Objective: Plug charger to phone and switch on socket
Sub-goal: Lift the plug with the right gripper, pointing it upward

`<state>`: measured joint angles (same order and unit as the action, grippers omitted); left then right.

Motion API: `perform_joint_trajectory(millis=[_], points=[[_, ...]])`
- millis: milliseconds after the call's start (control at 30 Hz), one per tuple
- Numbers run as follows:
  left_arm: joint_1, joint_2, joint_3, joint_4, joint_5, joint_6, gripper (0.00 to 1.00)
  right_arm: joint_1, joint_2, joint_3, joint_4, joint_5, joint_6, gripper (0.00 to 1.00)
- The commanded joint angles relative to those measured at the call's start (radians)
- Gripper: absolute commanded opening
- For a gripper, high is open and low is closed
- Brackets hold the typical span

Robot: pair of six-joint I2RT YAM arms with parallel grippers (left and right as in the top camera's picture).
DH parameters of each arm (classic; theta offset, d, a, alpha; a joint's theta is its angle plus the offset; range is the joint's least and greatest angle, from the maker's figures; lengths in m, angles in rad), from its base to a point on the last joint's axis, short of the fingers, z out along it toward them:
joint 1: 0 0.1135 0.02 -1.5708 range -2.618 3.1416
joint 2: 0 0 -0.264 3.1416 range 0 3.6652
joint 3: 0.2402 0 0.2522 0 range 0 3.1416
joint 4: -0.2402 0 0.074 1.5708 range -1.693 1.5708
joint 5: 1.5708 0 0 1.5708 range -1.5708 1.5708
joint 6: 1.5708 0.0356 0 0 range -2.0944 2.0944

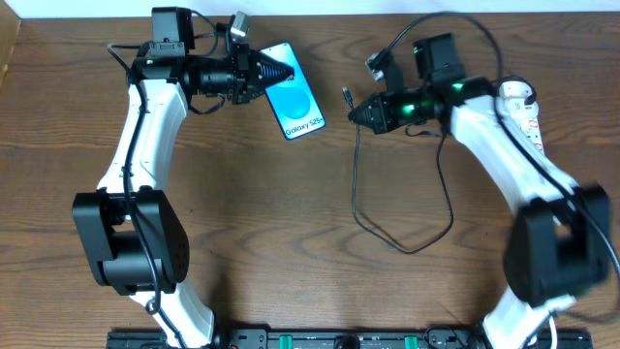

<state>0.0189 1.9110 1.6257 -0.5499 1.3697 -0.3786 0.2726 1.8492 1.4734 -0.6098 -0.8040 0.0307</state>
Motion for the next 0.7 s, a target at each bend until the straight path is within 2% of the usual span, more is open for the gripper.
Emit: perform_joint_trajectory(millis=[0,167,267,300,467,567,667], points=[[0.005,-0.022,0.007,0.069,0.136,-0.068,0.07,0.011,-0.077,0.003,-0.039,-0.125,-0.084,0.01],[0.005,-0.022,0.007,0.287,0.141,-0.254,0.07,0.019,-0.094,0.003,-0.089,-0.188,-0.08,0.01],[0.005,-0.022,0.007,0.5,0.137,-0.421,0.07,0.019,-0.091,0.002,-0.113,-0.226,-0.076,0.01],[0.005,-0.022,0.007,0.631,0.13,-0.525,0.07,0.019,-0.091,0.002,-0.116,-0.27,-0.077,0.01],[0.005,-0.022,0.007,0.898,0.076,-0.757,0.07,0.019,-0.091,0.002,-0.116,-0.364,-0.077,0.01],[0.005,-0.022,0.007,0.992,0.055,-0.832,0.07,0.022,-0.091,0.003,-0.106,-0.401,-0.077,0.01],[0.005,-0.022,0.007,1.008,0.037,-0.855,0.07,0.024,-0.091,0.003,-0.072,-0.408,-0.077,0.01]])
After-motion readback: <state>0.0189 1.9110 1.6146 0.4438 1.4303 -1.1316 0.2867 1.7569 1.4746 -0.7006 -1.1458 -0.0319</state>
